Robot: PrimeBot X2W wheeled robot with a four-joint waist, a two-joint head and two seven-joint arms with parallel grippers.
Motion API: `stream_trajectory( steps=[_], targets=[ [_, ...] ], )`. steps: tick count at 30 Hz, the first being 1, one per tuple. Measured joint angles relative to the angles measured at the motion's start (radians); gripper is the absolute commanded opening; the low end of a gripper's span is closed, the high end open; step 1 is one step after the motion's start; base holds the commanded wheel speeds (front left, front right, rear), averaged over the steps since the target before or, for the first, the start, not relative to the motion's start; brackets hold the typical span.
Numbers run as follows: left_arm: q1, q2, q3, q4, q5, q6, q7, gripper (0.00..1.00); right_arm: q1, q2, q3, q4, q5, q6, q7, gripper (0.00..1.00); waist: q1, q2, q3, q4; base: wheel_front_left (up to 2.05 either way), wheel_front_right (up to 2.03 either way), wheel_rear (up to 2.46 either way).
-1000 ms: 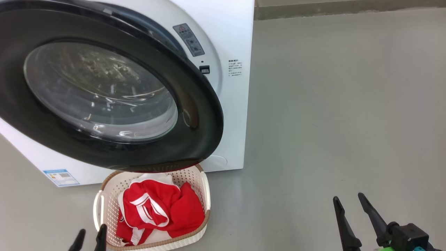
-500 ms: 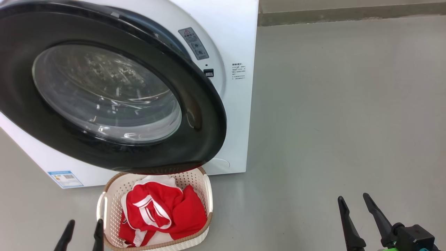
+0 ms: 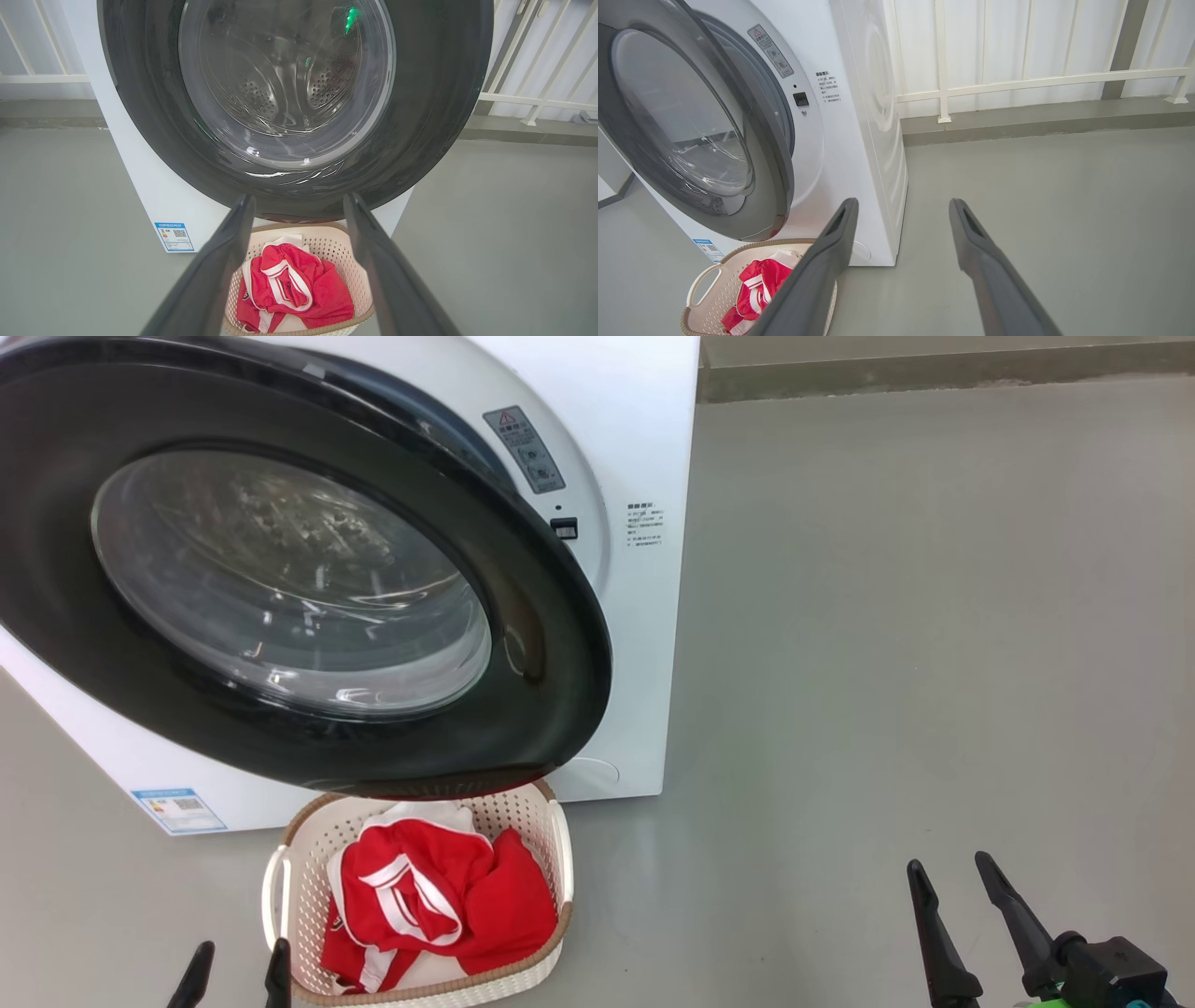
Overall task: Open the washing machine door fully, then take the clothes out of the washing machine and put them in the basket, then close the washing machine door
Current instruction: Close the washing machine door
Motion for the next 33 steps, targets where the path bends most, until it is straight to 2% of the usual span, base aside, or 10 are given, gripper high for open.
stream_trajectory(
  steps=[7, 8, 9, 10, 11, 20, 33],
  targets=[
    [-0.002, 0.000, -0.010, -0.001, -0.001, 0.000, 0.000, 1.00, 0.000, 0.000, 0.000, -0.001, 0.000, 0.000, 0.000, 1.00, 0.0000, 0.0000, 0.001, 0.012, 0.00, 0.00, 0.00],
    [-0.002, 0.000, -0.015, -0.001, -0.001, 0.000, 0.000, 1.00, 0.000, 0.000, 0.002, -0.001, 0.000, 0.000, 0.000, 0.64, 0.0000, 0.0000, 0.002, 0.016, 0.00, 0.00, 0.00],
    [-0.003, -0.002, -0.021, -0.001, -0.001, 0.000, 0.000, 1.00, 0.000, 0.000, 0.004, -0.002, 0.001, 0.000, 0.000, 0.38, 0.0000, 0.0000, 0.002, 0.021, 0.00, 0.00, 0.00],
    [-0.004, -0.006, -0.024, -0.001, -0.001, 0.000, 0.000, 1.00, -0.001, 0.000, 0.007, -0.003, 0.003, 0.000, 0.000, 0.08, 0.0000, 0.0000, 0.003, 0.026, 0.00, 0.00, 0.00],
    [-0.005, -0.011, -0.029, -0.001, -0.001, 0.000, 0.000, 1.00, -0.001, 0.000, 0.013, -0.003, 0.006, 0.000, 0.000, 0.00, 0.0000, 0.0000, 0.004, 0.032, 0.00, 0.00, 0.00],
    [-0.058, -0.050, -0.066, 0.005, -0.022, 0.000, 0.000, 1.00, -0.072, 0.000, 0.068, 0.003, 0.009, 0.000, 0.000, 0.00, 0.0000, 0.0000, 0.020, 0.106, 0.00, 0.00, 0.00],
    [-0.139, -0.069, -0.127, 0.008, -0.079, 0.000, 0.000, 1.00, -0.322, -0.014, 0.166, 0.056, -0.008, 0.000, 0.000, 0.00, 0.0000, 0.0000, 0.096, 0.242, 0.00, 0.00, 0.00]
  ],
)
